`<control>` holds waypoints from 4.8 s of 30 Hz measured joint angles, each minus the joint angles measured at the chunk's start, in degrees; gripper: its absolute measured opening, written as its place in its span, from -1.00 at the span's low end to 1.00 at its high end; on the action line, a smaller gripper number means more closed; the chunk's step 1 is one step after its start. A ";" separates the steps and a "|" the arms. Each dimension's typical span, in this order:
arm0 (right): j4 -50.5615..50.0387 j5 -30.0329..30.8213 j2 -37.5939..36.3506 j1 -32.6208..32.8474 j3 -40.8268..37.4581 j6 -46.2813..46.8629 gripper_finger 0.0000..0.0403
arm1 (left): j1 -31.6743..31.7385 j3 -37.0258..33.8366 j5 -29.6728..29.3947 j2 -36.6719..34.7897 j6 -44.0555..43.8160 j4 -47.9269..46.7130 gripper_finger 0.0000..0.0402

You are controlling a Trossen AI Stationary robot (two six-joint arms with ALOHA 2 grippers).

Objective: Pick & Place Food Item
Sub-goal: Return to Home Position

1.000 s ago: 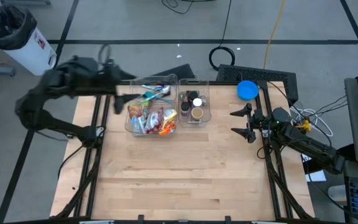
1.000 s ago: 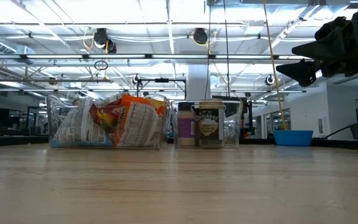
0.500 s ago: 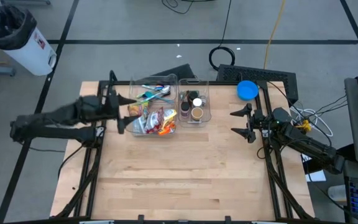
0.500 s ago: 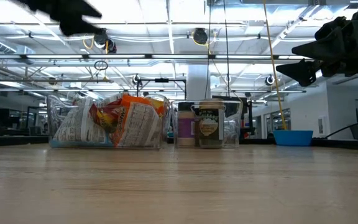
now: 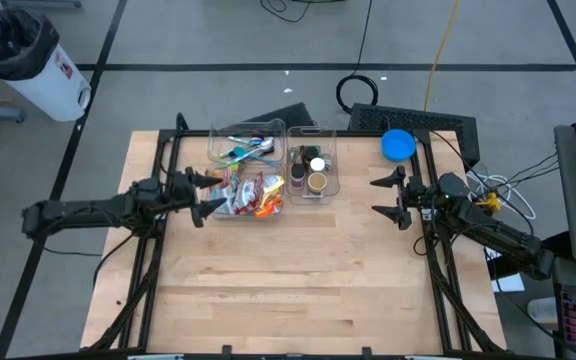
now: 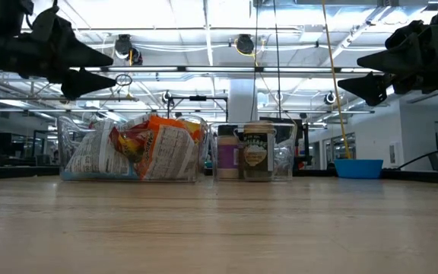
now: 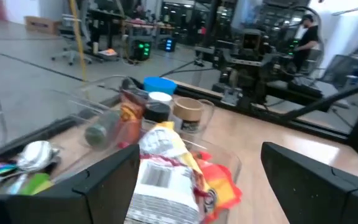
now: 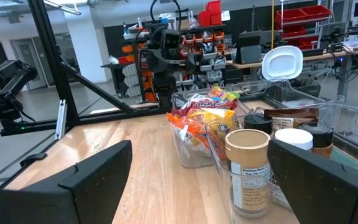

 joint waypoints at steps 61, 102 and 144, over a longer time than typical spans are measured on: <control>0.00 0.00 0.00 0.01 0.00 -0.01 0.82 | -0.04 -5.51 7.92 -17.87 6.55 -6.00 0.68; 0.00 0.01 0.01 0.01 -0.01 -0.01 0.82 | -0.04 -5.54 8.01 -17.87 8.11 -6.09 0.68; 0.00 0.02 0.00 0.01 0.00 0.00 0.82 | -0.04 -5.58 8.01 -17.87 8.11 -6.09 0.68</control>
